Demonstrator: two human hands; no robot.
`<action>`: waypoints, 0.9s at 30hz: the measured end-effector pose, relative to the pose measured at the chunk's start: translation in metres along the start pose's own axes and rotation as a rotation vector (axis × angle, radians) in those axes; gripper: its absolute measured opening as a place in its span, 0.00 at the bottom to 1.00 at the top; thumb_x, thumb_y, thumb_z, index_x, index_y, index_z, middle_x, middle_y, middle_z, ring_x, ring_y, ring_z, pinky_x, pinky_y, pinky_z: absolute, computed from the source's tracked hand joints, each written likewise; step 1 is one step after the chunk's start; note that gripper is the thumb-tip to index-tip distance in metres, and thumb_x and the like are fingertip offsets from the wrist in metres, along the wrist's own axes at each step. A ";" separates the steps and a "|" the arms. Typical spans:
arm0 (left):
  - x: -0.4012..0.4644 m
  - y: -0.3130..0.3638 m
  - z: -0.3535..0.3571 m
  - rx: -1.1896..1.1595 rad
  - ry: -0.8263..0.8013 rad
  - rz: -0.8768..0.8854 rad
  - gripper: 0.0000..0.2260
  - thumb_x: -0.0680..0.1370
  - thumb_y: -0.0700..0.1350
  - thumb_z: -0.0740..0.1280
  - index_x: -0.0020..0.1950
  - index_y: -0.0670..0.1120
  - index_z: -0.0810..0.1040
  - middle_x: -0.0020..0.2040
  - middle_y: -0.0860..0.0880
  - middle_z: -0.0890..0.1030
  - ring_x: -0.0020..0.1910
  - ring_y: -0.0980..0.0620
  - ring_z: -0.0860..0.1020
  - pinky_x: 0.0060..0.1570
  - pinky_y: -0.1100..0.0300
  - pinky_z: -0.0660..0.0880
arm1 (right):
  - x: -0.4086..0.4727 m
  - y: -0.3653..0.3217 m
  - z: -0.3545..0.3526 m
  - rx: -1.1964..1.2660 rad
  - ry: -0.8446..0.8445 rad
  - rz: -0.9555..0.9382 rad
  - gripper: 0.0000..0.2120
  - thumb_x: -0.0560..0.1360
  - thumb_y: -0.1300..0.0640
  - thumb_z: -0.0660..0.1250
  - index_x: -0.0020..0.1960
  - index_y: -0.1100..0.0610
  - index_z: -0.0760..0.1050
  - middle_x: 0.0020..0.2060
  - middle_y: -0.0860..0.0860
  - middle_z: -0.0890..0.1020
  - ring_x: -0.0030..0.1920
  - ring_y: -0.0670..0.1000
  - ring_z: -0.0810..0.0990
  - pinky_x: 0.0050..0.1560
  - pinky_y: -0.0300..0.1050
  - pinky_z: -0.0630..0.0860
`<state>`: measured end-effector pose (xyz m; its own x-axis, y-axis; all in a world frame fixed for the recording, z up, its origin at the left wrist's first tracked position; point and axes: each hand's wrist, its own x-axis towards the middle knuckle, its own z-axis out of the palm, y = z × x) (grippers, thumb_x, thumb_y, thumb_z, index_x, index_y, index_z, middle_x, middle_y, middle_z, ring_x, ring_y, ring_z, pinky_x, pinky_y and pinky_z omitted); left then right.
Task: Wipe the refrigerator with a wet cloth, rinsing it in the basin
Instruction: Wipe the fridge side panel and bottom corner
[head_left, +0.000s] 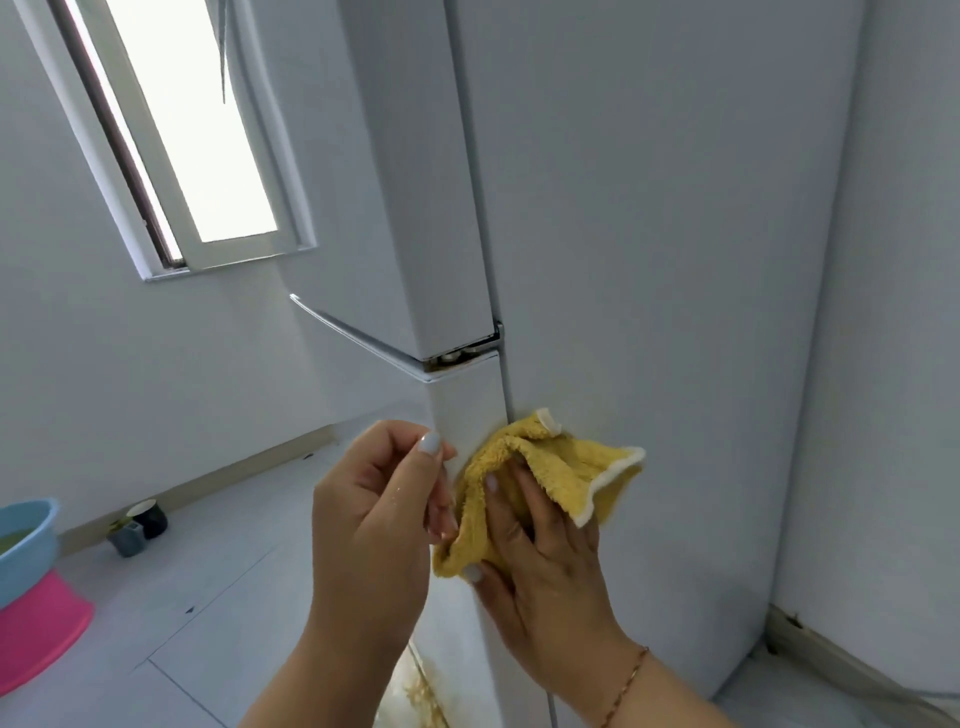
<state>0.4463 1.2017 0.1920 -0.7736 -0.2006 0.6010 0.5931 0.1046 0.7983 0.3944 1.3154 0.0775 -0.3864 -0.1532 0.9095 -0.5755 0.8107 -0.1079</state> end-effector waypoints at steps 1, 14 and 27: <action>0.005 0.006 -0.001 0.001 0.000 0.016 0.09 0.72 0.43 0.63 0.34 0.43 0.77 0.24 0.46 0.71 0.23 0.49 0.69 0.23 0.59 0.68 | 0.012 -0.001 -0.004 0.004 -0.002 -0.011 0.29 0.81 0.41 0.47 0.78 0.47 0.42 0.78 0.46 0.45 0.76 0.55 0.53 0.68 0.63 0.56; 0.103 0.127 -0.001 0.166 0.034 0.400 0.05 0.75 0.44 0.64 0.45 0.55 0.74 0.38 0.51 0.74 0.39 0.51 0.76 0.38 0.58 0.75 | 0.240 -0.020 -0.093 0.073 0.107 -0.111 0.30 0.79 0.42 0.54 0.77 0.49 0.53 0.77 0.50 0.53 0.76 0.51 0.48 0.73 0.51 0.40; 0.143 0.171 0.000 0.224 0.115 0.392 0.05 0.79 0.42 0.62 0.51 0.51 0.73 0.41 0.48 0.77 0.41 0.54 0.78 0.40 0.60 0.75 | 0.309 -0.040 -0.124 0.121 0.252 -0.065 0.34 0.71 0.42 0.64 0.75 0.44 0.59 0.68 0.49 0.64 0.67 0.52 0.59 0.68 0.58 0.61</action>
<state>0.4374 1.1909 0.4145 -0.4635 -0.2094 0.8610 0.7634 0.3990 0.5080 0.3877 1.3058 0.4130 -0.1633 -0.0448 0.9856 -0.6809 0.7280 -0.0798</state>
